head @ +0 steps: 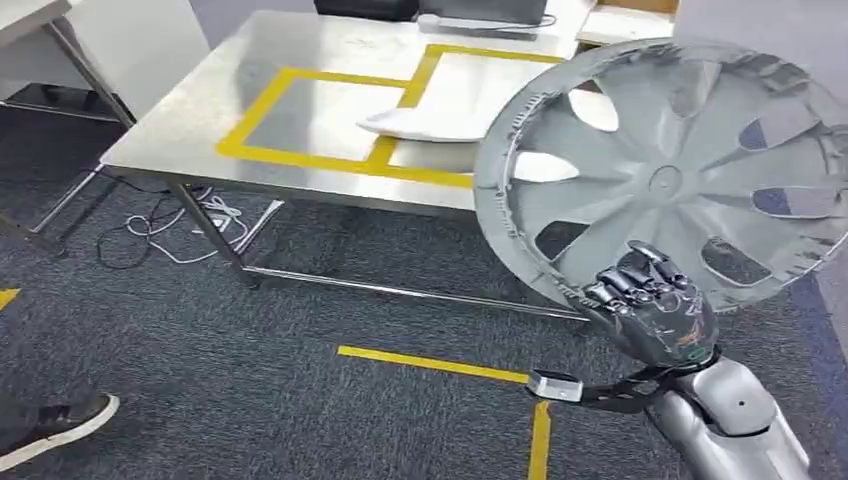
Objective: Take the parts from the cabinet and place them on the table.
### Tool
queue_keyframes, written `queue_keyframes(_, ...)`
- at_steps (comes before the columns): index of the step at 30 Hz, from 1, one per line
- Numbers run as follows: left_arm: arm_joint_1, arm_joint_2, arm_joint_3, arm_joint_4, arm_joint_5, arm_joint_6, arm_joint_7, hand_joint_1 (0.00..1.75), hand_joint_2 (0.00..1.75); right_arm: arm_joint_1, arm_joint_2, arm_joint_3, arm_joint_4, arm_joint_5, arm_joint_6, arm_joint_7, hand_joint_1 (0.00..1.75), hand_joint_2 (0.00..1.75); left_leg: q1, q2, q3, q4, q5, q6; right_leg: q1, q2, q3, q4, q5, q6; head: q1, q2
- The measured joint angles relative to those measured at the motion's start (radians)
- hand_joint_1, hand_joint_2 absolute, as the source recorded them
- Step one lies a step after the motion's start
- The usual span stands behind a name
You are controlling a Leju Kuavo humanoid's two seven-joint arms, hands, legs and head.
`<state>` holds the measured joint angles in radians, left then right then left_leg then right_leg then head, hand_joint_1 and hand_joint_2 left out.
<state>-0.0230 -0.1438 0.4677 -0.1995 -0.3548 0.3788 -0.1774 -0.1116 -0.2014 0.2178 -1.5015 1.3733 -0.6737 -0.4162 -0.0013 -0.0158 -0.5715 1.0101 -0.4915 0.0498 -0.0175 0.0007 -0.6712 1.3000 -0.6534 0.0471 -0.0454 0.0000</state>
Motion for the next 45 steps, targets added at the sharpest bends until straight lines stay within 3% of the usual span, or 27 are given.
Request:
queue_keyframes(2, 0.004, -0.001, 0.0, 0.0, 0.0, 0.0, 0.001, 0.0, 1.75, 0.007, 0.0, 0.0, 0.002, 0.0, 0.0, 0.0, 1.75, 1.75, -0.002, -0.005, 0.037, 0.0, -0.027, 0.0, 0.001, 0.0, -0.045, -0.011, -0.004, -0.002, 0.0, 0.0)
queue_keyframes(3, 0.004, -0.001, 0.0, 0.0, -0.001, 0.0, 0.001, 0.0, 1.75, 0.008, 0.0, -0.001, 0.002, 0.0, 0.0, 0.0, 1.75, 1.75, -0.004, -0.006, 0.061, 0.0, -0.044, 0.0, 0.001, 0.0, -0.043, -0.068, 0.037, -0.004, 0.001, 0.0)
queue_keyframes(4, 0.004, -0.001, 0.0, 0.0, -0.002, 0.001, 0.001, 0.0, 1.75, 0.01, 0.0, -0.001, 0.002, 0.0, 0.0, 0.002, 1.75, 1.75, -0.005, -0.007, 0.082, 0.0, -0.059, -0.001, 0.001, 0.0, -0.035, -0.13, 0.094, -0.008, 0.0, 0.0)
queue_keyframes(5, 0.004, -0.002, 0.0, 0.0, -0.003, 0.001, 0.001, 0.0, 1.75, 0.012, 0.0, -0.002, 0.003, 0.001, 0.0, 0.002, 1.75, 1.75, -0.006, -0.007, 0.096, -0.002, -0.077, -0.002, 0.003, -0.001, -0.03, -0.208, 0.195, -0.014, 0.001, 0.0)
queue_keyframes(6, 0.004, -0.005, 0.0, 0.004, -0.003, 0.002, 0.003, 0.0, 1.75, 0.016, 0.0, -0.001, 0.005, 0.003, 0.0, 0.002, 1.75, 1.75, -0.009, -0.007, 0.112, 0.006, -0.088, -0.005, 0.007, -0.003, -0.045, -0.253, 0.258, -0.017, 0.0, 0.0)
queue_keyframes(7, 0.0, -0.005, 0.0, 0.004, -0.006, 0.004, 0.004, 0.0, 1.75, 0.018, 0.0, -0.001, 0.008, 0.009, 0.0, 0.006, 1.75, 1.75, -0.011, -0.012, 0.11, 0.002, -0.103, -0.014, 0.011, -0.004, -0.032, -0.247, 0.209, -0.019, 0.002, 0.0)
queue_keyframes(10, -0.004, -0.01, 0.0, 0.004, -0.012, 0.01, 0.006, 0.0, 1.75, 0.026, 0.0, -0.003, 0.001, 0.013, 0.0, 0.011, 1.75, 1.75, -0.01, -0.007, 0.151, 0.002, -0.111, -0.029, 0.01, 0.002, 0.012, -0.26, 0.209, -0.035, 0.002, 0.0)
queue_keyframes(12, -0.009, -0.011, 0.0, 0.004, -0.013, 0.01, 0.005, 0.0, 1.75, 0.027, 0.0, -0.003, -0.001, 0.012, 0.0, 0.015, 1.75, 1.75, -0.007, 0.001, 0.085, 0.128, -0.073, -0.043, 0.006, -0.001, 0.044, -0.271, 0.192, -0.048, 0.0, 0.0)
queue_keyframes(13, -0.011, -0.012, 0.0, 0.004, -0.014, 0.01, 0.005, 0.0, 1.75, 0.027, 0.0, -0.004, -0.001, 0.011, 0.0, 0.015, 1.75, 1.75, -0.002, 0.003, 0.032, 0.208, -0.082, -0.049, 0.005, -0.002, 0.059, -0.274, 0.181, -0.05, 0.003, 0.0)
queue_keyframes(15, -0.008, -0.012, 0.0, 0.004, -0.013, 0.01, 0.005, 0.0, 1.75, 0.027, 0.0, -0.006, -0.001, 0.012, 0.0, 0.015, 1.75, 1.75, 0.005, 0.003, -0.053, 0.298, -0.17, -0.059, 0.003, 0.0, 0.088, -0.275, 0.155, -0.051, 0.002, 0.0)
queue_keyframes(16, -0.004, -0.012, 0.0, 0.004, -0.013, 0.01, 0.005, 0.0, 1.75, 0.029, 0.0, -0.005, -0.001, 0.013, 0.0, 0.014, 1.75, 1.75, 0.007, 0.004, -0.083, 0.301, -0.222, -0.062, 0.001, 0.004, 0.109, -0.275, 0.138, -0.049, 0.002, 0.0)
queue_keyframes(17, -0.003, -0.012, 0.0, 0.004, -0.013, 0.01, 0.005, 0.0, 1.75, 0.031, 0.0, -0.005, -0.001, 0.013, 0.0, 0.014, 1.75, 1.75, 0.008, 0.004, -0.098, 0.286, -0.239, -0.064, -0.001, 0.006, 0.129, -0.275, 0.123, -0.047, 0.001, 0.0)
queue_keyframes(18, -0.003, -0.012, 0.0, 0.004, -0.013, 0.01, 0.005, 0.0, 1.75, 0.031, 0.0, -0.006, -0.001, 0.012, 0.0, 0.014, 1.75, 1.75, 0.008, 0.004, -0.103, 0.252, -0.229, -0.065, -0.004, 0.006, 0.149, -0.275, 0.108, -0.044, 0.002, 0.0)
queue_keyframes(19, -0.003, -0.012, 0.0, 0.004, -0.014, 0.009, 0.005, 0.0, 1.75, 0.031, 0.0, -0.005, 0.0, 0.011, 0.0, 0.014, 1.75, 1.75, 0.008, 0.004, -0.101, 0.188, -0.175, -0.066, -0.009, 0.006, 0.175, -0.275, 0.088, -0.035, 0.002, 0.0)
queue_keyframes(21, 0.004, -0.012, 0.0, 0.006, -0.014, 0.009, 0.005, 0.0, 1.75, 0.03, 0.0, -0.004, 0.005, 0.01, 0.0, 0.014, 1.75, 1.75, 0.008, 0.015, -0.105, 0.068, 0.059, -0.062, -0.009, 0.007, 0.202, -0.276, 0.056, -0.026, 0.0, 0.0)
queue_keyframes(22, 0.004, -0.012, 0.0, 0.006, -0.015, 0.007, 0.005, 0.0, 1.75, 0.031, 0.0, -0.002, 0.01, 0.006, 0.0, 0.013, 1.75, 1.75, 0.005, 0.018, -0.101, 0.071, 0.03, -0.055, -0.006, 0.01, 0.215, -0.278, 0.045, -0.019, -0.001, 0.0)
queue_keyframes(24, 0.002, -0.013, 0.001, 0.006, -0.018, 0.004, 0.003, 0.0, 1.75, 0.017, -0.007, 0.002, 0.016, -0.013, 0.0, 0.022, 1.75, 1.75, 0.004, 0.012, -0.09, 0.062, 0.03, -0.036, -0.007, 0.009, 0.243, -0.28, 0.047, 0.003, 0.001, 0.0)
queue_keyframes(26, -0.004, -0.012, 0.001, 0.006, -0.024, -0.001, 0.0, 0.0, 1.75, -0.003, -0.015, 0.009, 0.028, -0.036, 0.0, 0.034, 1.75, 1.75, 0.009, 0.009, -0.058, 0.046, 0.027, -0.019, -0.009, 0.007, 0.225, -0.264, 0.058, 0.011, 0.005, 0.0)
queue_keyframes(28, -0.008, -0.011, 0.001, 0.006, -0.034, -0.003, -0.002, 0.0, 1.75, -0.033, -0.027, 0.022, 0.046, -0.06, 0.003, 0.047, 1.75, 1.75, 0.008, 0.009, -0.04, 0.041, 0.022, -0.011, -0.008, 0.005, 0.164, -0.158, 0.05, 0.011, 0.018, 0.0)
queue_keyframes(30, -0.01, -0.013, 0.0, 0.006, -0.047, -0.004, -0.002, 0.0, 1.75, -0.059, -0.039, 0.036, 0.063, -0.081, 0.008, 0.053, 1.75, 1.75, 0.005, 0.008, -0.027, 0.038, 0.009, -0.006, -0.004, 0.005, 0.066, -0.04, -0.011, 0.015, 0.018, 0.0)
queue_keyframes(32, -0.01, -0.014, -0.002, 0.006, -0.056, -0.002, -0.004, 0.0, 1.75, -0.083, -0.05, 0.053, 0.087, -0.096, 0.012, 0.057, 1.75, 1.75, 0.001, 0.003, -0.006, 0.038, -0.009, -0.003, -0.001, 0.005, 0.004, -0.024, -0.052, 0.012, 0.019, 0.0)
queue_keyframes(34, -0.01, -0.014, -0.002, 0.006, -0.063, 0.001, -0.007, 0.0, 1.75, -0.096, -0.057, 0.061, 0.102, -0.107, 0.016, 0.059, 1.75, 1.75, -0.005, -0.001, 0.021, 0.037, -0.027, -0.002, 0.005, 0.005, 0.011, -0.127, 0.041, -0.004, 0.019, 0.0)
queue_keyframes(36, -0.009, -0.017, -0.003, 0.006, -0.076, 0.009, -0.015, 0.0, 1.75, -0.119, -0.069, 0.073, 0.124, -0.128, 0.043, 0.06, 1.75, 1.75, -0.007, -0.002, 0.033, 0.034, -0.044, -0.002, 0.016, 0.009, 0.034, -0.248, 0.199, -0.031, 0.016, 0.0)
queue_keyframes(37, -0.014, -0.016, -0.004, 0.007, -0.082, 0.009, -0.019, 0.0, 1.75, -0.14, -0.072, 0.079, 0.145, -0.14, 0.062, 0.06, 1.75, 1.75, -0.009, -0.005, 0.043, 0.032, -0.045, -0.006, 0.021, 0.007, 0.015, -0.236, 0.16, -0.031, 0.007, 0.0)
queue_keyframes(39, -0.017, -0.016, -0.011, 0.007, -0.101, 0.009, -0.029, 0.0, 1.75, -0.189, -0.08, 0.09, 0.188, -0.166, 0.099, 0.056, 1.75, 1.75, -0.009, -0.002, 0.042, 0.04, -0.045, -0.02, 0.023, 0.011, 0.04, -0.267, 0.195, -0.04, 0.007, 0.0)
queue_keyframes(40, -0.014, -0.015, -0.017, 0.007, -0.118, 0.015, -0.047, 0.0, 1.75, -0.225, -0.08, 0.098, 0.228, -0.18, 0.119, 0.055, 1.75, 1.75, -0.009, 0.0, 0.043, 0.025, -0.047, -0.01, 0.02, 0.013, 0.042, -0.271, 0.202, -0.012, 0.009, 0.0)
queue_keyframes(45, -0.019, -0.011, -0.036, 0.007, -0.146, 0.019, -0.083, 0.0, 1.75, -0.353, -0.083, 0.119, 0.436, -0.202, 0.132, 0.045, 1.75, 1.75, -0.009, 0.0, 0.047, 0.014, -0.049, -0.012, 0.021, 0.013, 0.042, -0.272, 0.2, -0.026, 0.008, 0.0)
